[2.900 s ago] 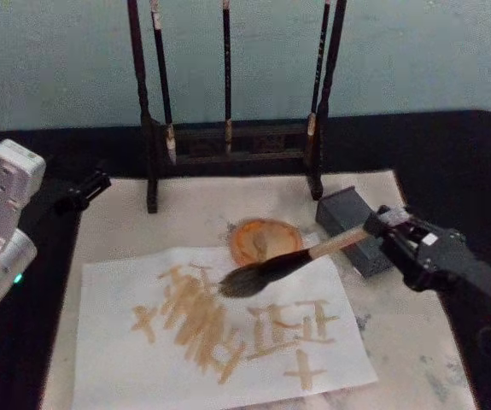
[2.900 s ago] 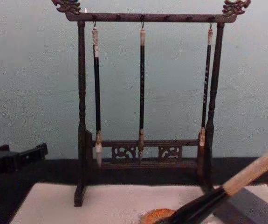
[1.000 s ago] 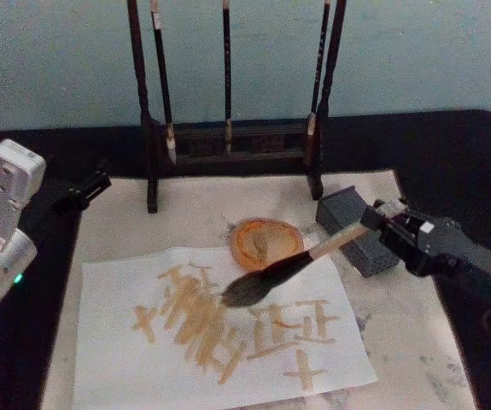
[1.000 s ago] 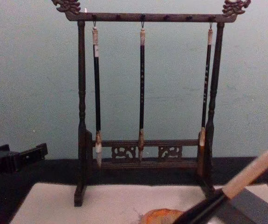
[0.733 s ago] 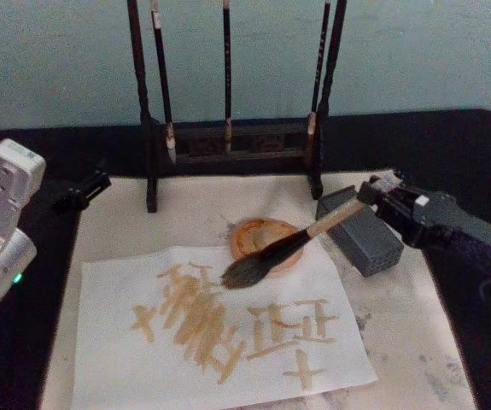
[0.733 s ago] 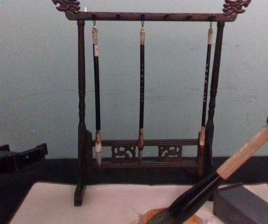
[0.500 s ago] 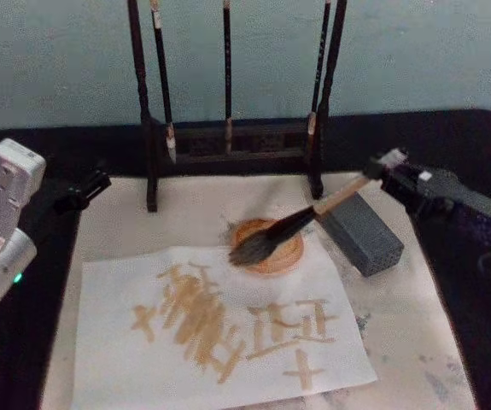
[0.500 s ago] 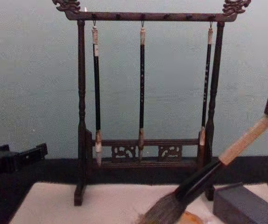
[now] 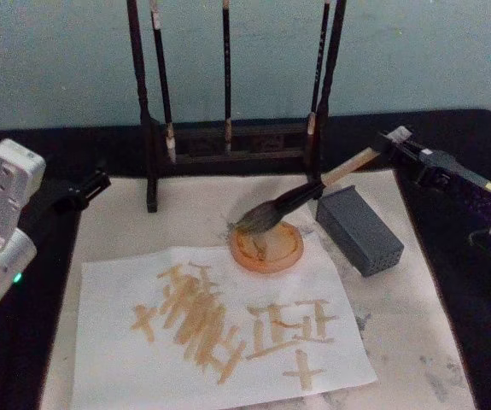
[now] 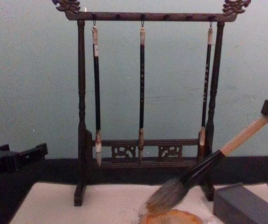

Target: Pick up the brush from the inkstone, write on the paper, then place the brush back to its original position.

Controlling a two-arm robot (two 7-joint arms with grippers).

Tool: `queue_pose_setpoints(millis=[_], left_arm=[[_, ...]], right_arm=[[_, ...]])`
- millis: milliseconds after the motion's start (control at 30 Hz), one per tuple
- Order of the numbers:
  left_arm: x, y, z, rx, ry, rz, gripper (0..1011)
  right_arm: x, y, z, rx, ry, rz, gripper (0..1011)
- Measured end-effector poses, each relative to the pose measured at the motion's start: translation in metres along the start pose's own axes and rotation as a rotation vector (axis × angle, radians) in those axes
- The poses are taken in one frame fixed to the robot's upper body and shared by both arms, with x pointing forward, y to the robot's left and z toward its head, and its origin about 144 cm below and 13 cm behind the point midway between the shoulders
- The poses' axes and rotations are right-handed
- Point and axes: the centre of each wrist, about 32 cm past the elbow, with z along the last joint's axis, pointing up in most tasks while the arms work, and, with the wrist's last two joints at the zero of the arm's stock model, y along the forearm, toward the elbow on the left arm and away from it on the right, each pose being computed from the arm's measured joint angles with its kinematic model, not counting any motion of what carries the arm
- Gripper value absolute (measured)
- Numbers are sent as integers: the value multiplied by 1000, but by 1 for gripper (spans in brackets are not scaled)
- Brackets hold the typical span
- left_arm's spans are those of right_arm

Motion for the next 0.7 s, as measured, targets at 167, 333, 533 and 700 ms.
queue_pose_setpoints(millis=[167, 333, 533, 700], left_arm=[[0, 0, 0, 0, 0, 0, 1002], [0, 0, 0, 0, 0, 0, 1002], [0, 0, 0, 0, 0, 0, 1002], [0, 0, 0, 0, 0, 0, 1002]], right_arm=[[4, -2, -8, -2, 22, -20, 171], [7, -4, -15, -7, 43, -45, 172], [11, -6, -23, -19, 64, -70, 172], [13, -7, -27, -21, 75, -83, 172]])
